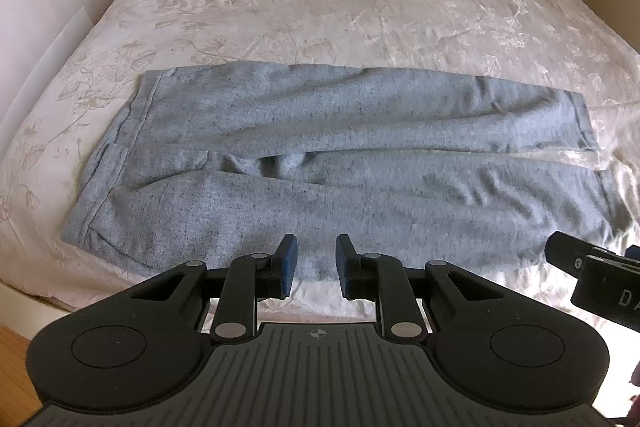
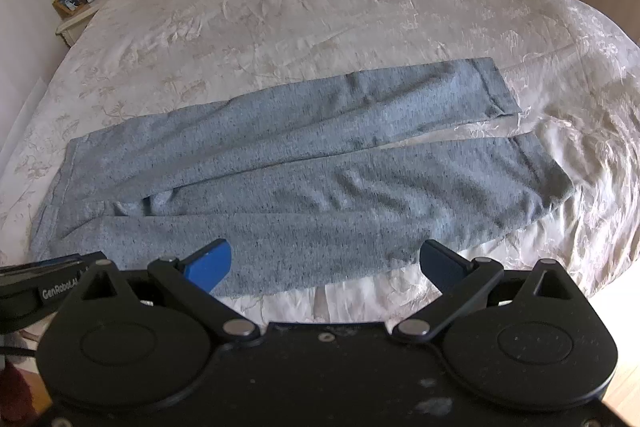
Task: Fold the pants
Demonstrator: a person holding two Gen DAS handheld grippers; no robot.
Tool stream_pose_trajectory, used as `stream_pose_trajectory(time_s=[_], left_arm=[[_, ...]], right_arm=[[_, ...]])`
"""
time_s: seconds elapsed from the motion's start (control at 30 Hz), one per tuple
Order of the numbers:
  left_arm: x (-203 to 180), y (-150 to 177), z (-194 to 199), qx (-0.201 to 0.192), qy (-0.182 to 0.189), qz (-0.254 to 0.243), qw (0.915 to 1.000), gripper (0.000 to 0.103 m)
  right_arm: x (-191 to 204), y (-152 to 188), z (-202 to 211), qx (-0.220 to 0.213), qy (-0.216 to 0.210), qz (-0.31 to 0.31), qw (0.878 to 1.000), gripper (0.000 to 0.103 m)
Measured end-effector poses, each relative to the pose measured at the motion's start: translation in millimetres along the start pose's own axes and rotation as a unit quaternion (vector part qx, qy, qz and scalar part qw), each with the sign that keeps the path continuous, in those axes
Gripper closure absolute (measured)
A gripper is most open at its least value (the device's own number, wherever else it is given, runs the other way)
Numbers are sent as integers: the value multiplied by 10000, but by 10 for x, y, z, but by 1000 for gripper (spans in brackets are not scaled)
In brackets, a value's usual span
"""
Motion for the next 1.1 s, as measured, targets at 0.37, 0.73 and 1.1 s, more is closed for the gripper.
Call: stream_pose_trajectory(time_s=[0.37, 0.73, 1.1], left_arm=[[26, -4, -7, 62, -13, 17, 10000, 82], [44, 18, -4, 91, -17, 71, 9999, 82], [-11, 41, -29, 162, 2, -25, 9999, 83]], right_arm=[[-10, 1, -24, 50, -14, -20, 10000, 0], [5, 40, -35, 52, -12, -9, 10000, 0], [-43, 115, -57, 107, -30, -145, 9998, 0]])
Point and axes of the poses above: each gripper's, at about its wrist camera, not at the fingertips, and z roughly against the way its jaws point, x to its left, y to its underside, the point moved 4 cm from there along -z, roughly the way its jaws point, and after that the axes turned 5 degrees about -y, right-handed, at the moved point
